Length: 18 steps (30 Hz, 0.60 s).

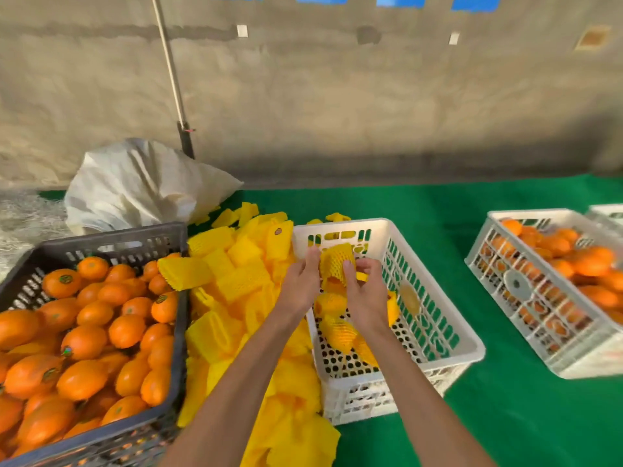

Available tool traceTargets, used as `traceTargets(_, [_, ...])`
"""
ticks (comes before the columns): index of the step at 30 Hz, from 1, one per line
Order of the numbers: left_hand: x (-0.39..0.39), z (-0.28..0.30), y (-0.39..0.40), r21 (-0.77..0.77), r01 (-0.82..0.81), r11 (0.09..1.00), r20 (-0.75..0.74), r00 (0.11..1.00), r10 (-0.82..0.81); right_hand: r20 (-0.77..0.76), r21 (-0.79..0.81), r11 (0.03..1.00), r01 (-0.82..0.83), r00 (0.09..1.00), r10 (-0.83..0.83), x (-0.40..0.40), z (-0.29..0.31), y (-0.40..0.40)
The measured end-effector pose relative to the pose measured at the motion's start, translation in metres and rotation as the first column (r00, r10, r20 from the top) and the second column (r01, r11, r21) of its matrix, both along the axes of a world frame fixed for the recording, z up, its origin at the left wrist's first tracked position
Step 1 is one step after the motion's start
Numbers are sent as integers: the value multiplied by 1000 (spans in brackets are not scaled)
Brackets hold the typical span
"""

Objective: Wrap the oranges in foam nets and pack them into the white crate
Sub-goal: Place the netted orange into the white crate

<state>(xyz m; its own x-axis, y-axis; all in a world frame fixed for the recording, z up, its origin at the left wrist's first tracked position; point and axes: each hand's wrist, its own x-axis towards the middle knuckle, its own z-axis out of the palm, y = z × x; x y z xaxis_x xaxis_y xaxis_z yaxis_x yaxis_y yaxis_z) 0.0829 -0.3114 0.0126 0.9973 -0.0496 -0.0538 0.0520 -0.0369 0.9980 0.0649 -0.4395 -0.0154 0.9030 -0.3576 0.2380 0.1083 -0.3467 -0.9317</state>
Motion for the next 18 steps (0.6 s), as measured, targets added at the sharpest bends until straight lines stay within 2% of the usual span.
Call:
traceTargets(5, [3,-15,-58,90,109,990,-108,989,-99,-88,-43,995,88,992,-92,-9,-24,-54])
traceTargets(8, [9,-31,-77,139,133,981,-205,973,-103,-127,-83,992,100,986,-110,-9,-40,-73])
traceTargets(10, [15,-43,-85,143,139,980,-277,956,-95,-207,-119,989,85,972,-109,-7,-51,-82])
traceTargets(14, [32,-67,-98,215,106,971,-422,907,-5,-442,-189,978,-92,897,-1,3,-73,-93])
traceTargets(18, [36,-88,-103,47,119,992,-603,795,-67,-631,-222,941,-255,773,60,11,-96,-101])
